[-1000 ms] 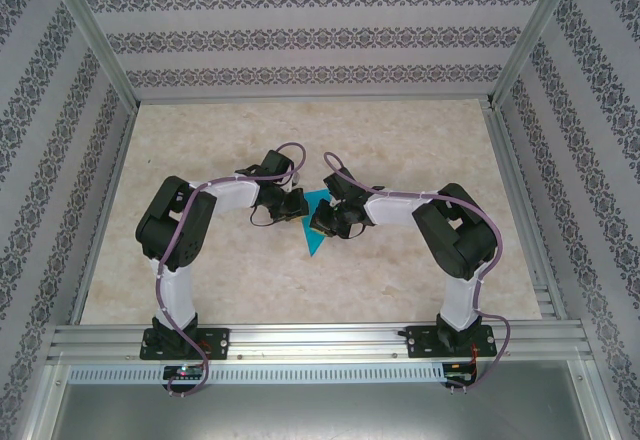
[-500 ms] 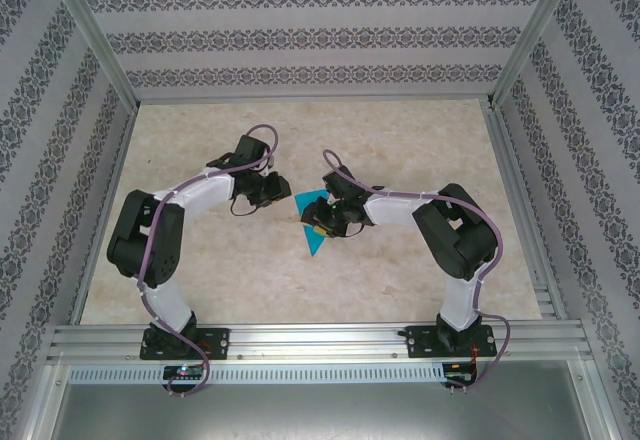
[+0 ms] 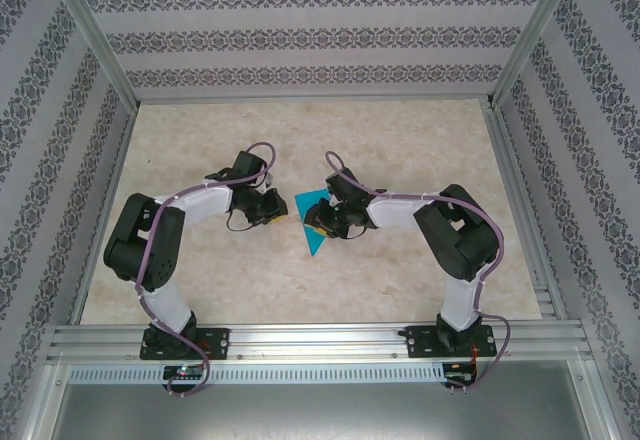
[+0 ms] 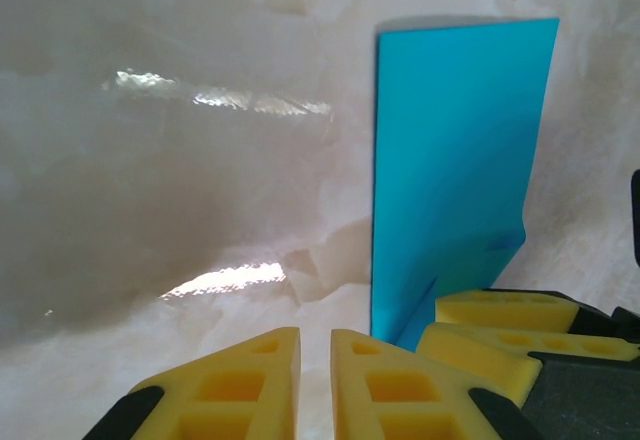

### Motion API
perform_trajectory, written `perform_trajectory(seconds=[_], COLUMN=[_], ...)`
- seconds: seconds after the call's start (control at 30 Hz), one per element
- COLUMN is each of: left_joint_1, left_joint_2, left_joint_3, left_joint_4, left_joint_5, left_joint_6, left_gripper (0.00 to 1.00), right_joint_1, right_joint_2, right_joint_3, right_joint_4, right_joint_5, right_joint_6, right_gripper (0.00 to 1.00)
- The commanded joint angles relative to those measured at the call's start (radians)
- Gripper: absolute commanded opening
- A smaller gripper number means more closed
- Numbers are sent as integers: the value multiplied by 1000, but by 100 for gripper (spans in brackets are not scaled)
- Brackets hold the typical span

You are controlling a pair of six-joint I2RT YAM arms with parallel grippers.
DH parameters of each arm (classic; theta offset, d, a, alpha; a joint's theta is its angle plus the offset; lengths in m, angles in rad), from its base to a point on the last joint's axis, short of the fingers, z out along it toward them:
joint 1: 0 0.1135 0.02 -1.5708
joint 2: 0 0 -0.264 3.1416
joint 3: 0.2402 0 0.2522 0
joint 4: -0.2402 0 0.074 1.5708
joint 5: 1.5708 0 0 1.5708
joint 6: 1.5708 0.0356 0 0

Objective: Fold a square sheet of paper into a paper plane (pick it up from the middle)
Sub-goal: Third fold the triangle at the center of the table.

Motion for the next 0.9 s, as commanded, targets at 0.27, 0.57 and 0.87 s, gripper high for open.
perform_trajectory(seconds=[0.27, 0.57, 0.87], left_joint_1=[-7, -19, -66], left_joint_2=[-37, -21, -11], left_joint_3=[-39, -38, -39], left_joint_4=[85, 100, 155], left_joint_5=[72, 96, 150], left_joint_6=[-32, -35, -56], left_gripper=[17, 16, 12], right_joint_1=[-26, -42, -44], right_joint_2=[-18, -32, -16], right_joint_3=[-86, -114, -99], right_joint_4=[-19, 48, -8], right_joint_5=[28, -15, -4], right_joint_6=[-9, -31, -55], right_gripper=[39, 29, 6])
